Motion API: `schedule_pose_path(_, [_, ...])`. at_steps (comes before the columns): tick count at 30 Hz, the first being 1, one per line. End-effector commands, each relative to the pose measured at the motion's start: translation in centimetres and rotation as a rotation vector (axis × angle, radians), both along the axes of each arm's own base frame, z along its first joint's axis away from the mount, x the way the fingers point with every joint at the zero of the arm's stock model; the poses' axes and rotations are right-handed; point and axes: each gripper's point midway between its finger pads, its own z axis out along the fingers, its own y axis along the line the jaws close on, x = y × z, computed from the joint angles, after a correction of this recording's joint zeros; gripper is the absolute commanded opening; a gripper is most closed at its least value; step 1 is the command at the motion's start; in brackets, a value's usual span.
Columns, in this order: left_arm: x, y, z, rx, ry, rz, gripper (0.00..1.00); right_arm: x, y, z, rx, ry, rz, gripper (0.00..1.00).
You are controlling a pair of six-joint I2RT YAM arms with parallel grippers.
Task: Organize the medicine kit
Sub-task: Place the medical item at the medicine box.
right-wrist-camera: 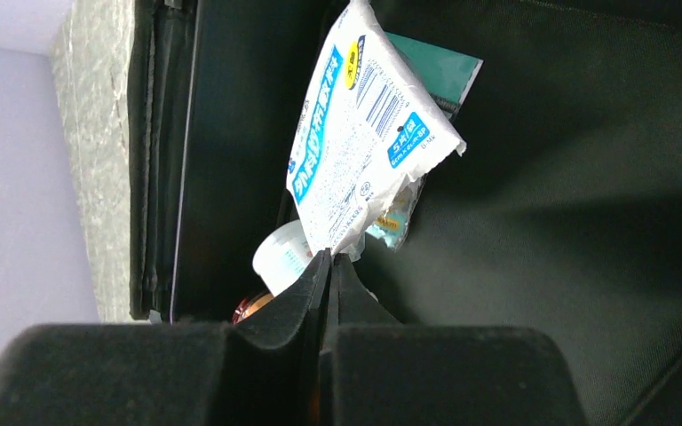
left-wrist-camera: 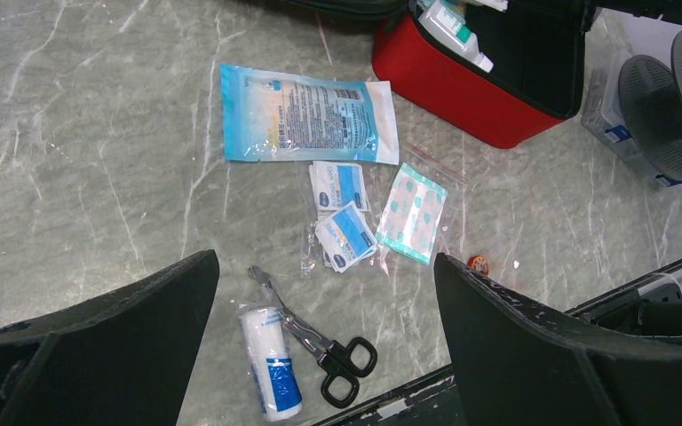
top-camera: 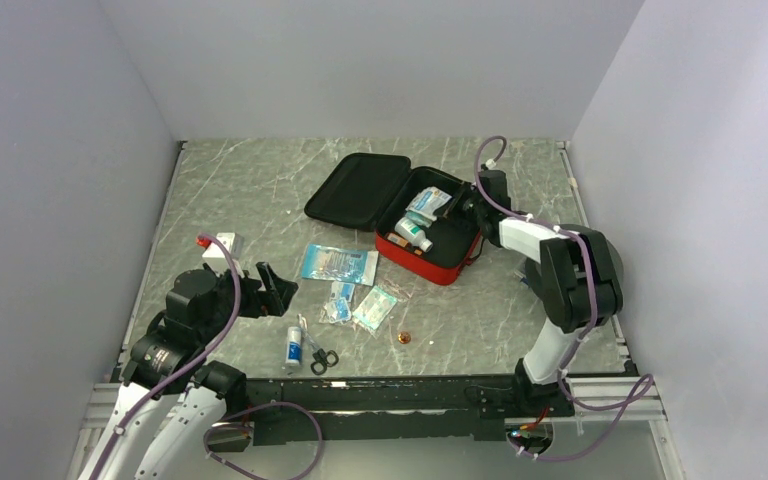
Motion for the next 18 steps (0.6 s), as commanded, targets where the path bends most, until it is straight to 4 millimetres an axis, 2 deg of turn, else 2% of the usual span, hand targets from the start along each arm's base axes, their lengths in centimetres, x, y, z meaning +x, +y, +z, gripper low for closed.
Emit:
schedule_pose_path(1, [0.3,-0.3,1.6,-0.020,-0.039,-0.014,0.99,2.8,0.7,2.0,0.083,-0.075,0.008,0.00])
schedule_pose_path(14, [0.5,-0.2,1.5,-0.018,-0.033,-0.005,0.99,4.6,0.2,-0.4,0.126,-0.027,0.030,0.00])
schedule_pose_path(15, [0.5,-0.2,1.6,-0.018,-0.034,-0.004,0.99,4.7,0.1,-0.5,0.120,-0.025,0.029,0.02])
schedule_pose_path(18, [0.5,-0.1,1.5,-0.017,-0.033,-0.002,0.99,4.7,-0.6,-0.6,0.101,-0.016,0.021,0.17])
